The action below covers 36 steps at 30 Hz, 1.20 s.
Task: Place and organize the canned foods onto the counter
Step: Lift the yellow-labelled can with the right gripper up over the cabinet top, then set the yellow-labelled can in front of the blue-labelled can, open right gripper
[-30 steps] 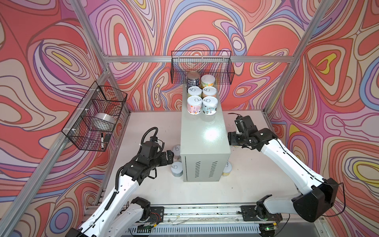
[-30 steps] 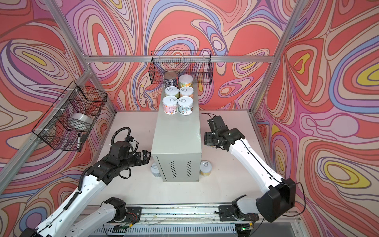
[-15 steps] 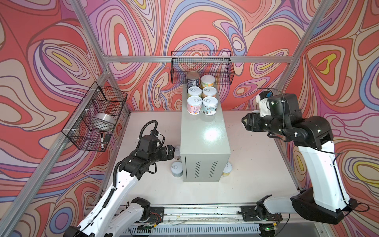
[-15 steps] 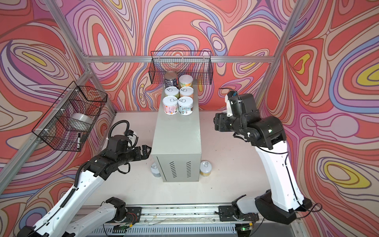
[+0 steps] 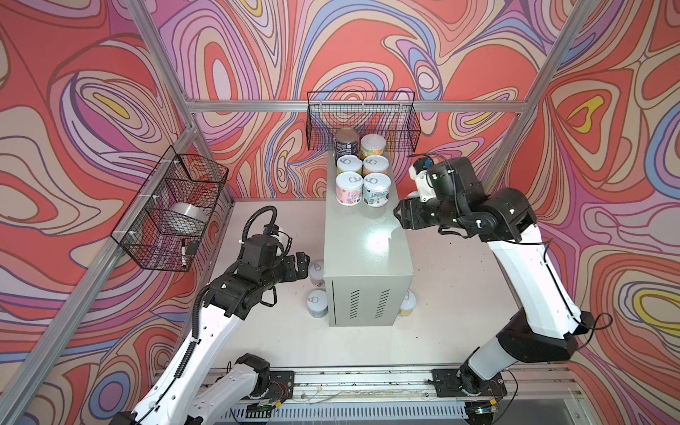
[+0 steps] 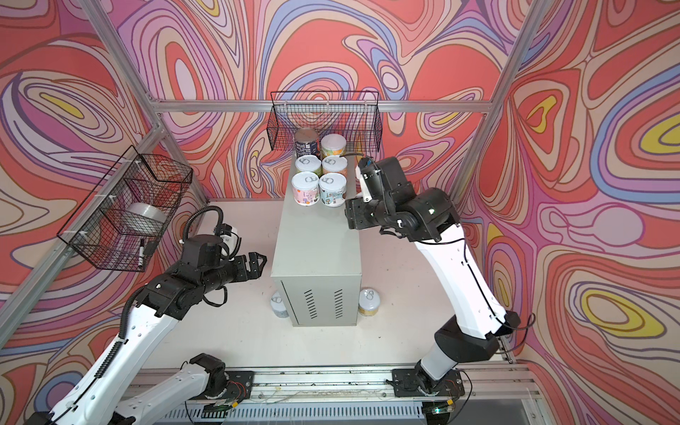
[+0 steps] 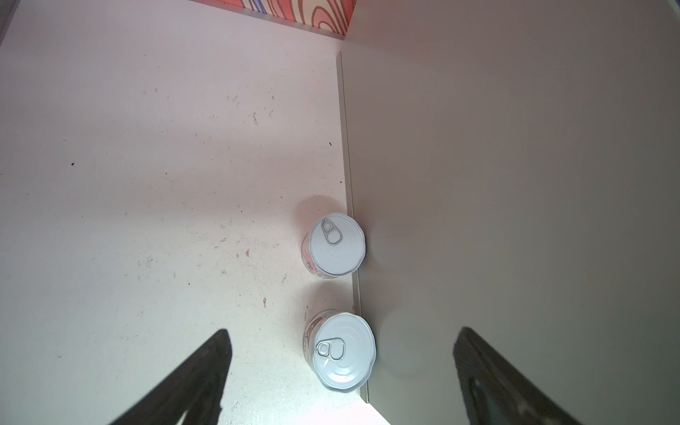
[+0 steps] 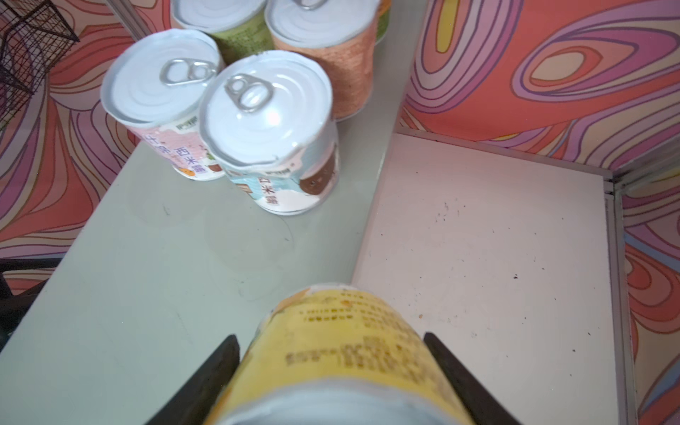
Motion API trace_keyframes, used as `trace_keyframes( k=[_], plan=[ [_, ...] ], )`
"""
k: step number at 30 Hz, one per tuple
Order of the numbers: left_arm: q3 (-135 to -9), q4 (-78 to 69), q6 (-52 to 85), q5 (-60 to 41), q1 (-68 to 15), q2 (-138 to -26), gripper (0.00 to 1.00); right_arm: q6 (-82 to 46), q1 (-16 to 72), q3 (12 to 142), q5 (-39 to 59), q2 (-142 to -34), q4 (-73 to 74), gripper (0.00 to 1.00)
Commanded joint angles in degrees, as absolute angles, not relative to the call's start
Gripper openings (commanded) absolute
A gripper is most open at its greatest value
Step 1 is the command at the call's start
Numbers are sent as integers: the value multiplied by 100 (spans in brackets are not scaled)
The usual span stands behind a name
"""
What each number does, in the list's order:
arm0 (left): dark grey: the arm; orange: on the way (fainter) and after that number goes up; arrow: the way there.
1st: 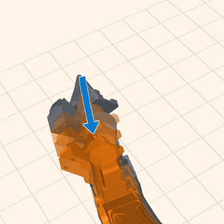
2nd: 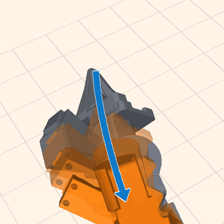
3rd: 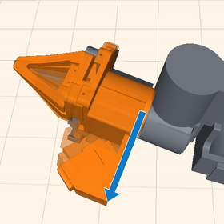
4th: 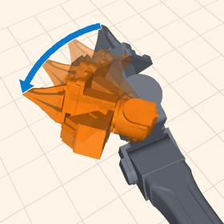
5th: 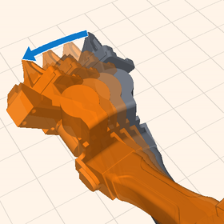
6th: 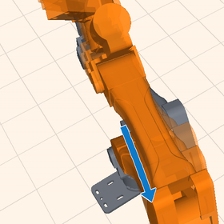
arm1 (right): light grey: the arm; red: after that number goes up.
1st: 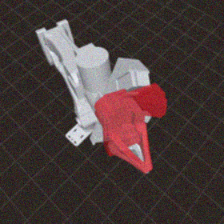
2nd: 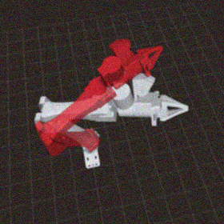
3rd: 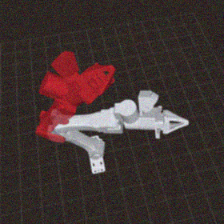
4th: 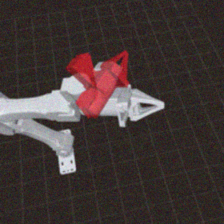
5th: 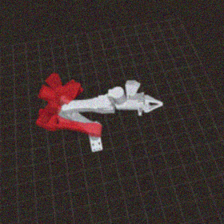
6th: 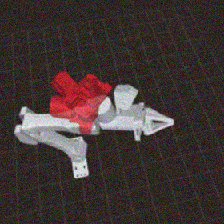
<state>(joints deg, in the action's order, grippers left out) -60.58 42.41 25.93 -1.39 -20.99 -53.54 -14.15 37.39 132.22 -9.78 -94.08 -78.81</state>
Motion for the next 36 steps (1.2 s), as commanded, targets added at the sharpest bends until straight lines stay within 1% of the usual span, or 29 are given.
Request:
trace_keyframes(
  k=[1, 5, 9, 18, 20, 22, 24, 27, 29, 30, 36],
  plan=[
    [-5919, 4362, 2601, -42, -2081, -5249, 95, -1368, 3892, 13486, -1149, -9462, -7480, 0],
    [-5775, 4265, 2617, -53, -2075, -5208, 95, -1388, 4058, 13608, -1183, -9717, -7528, 0],
    [-5680, 4213, 2610, -41, -2075, -5195, 95, -1370, 4222, 13878, -1417, -9971, -7689, 0],
    [-5517, 4089, 2606, -51, -2081, -5159, 95, -1380, 4279, 14142, -1569, -10401, -7994, 0],
    [-5502, 4107, 2610, -61, -2076, -5166, 95, -1380, 4280, 14174, -1593, -10443, -8048, 9],
    [-5480, 4096, 2619, -73, -2079, -5168, 95, -1394, 4276, 14146, -1671, -10468, -8091, 26],
    [-5454, 4076, 2628, -83, -2079, -5168, 95, -1418, 4280, 14108, -1682, -10477, -8104, 48],
    [-5381, 4011, 2643, -76, -2077, -5142, 95, -1439, 4280, 14092, -1648, -10488, -8065, 69],
    [-5361, 3978, 2649, -81, -2079, -5142, 95, -1441, 4280, 14100, -1604, -10477, -8005, 75],
    [-5362, 3981, 2641, -82, -2077, -5149, 95, -1442, 4273, 14105, -1569, -10468, -7962, 76],
    [-5366, 3990, 2619, -46, -2079, -5111, 95, -1407, 4278, 14159, -1407, -10494, -7860, 88]
  ],
)
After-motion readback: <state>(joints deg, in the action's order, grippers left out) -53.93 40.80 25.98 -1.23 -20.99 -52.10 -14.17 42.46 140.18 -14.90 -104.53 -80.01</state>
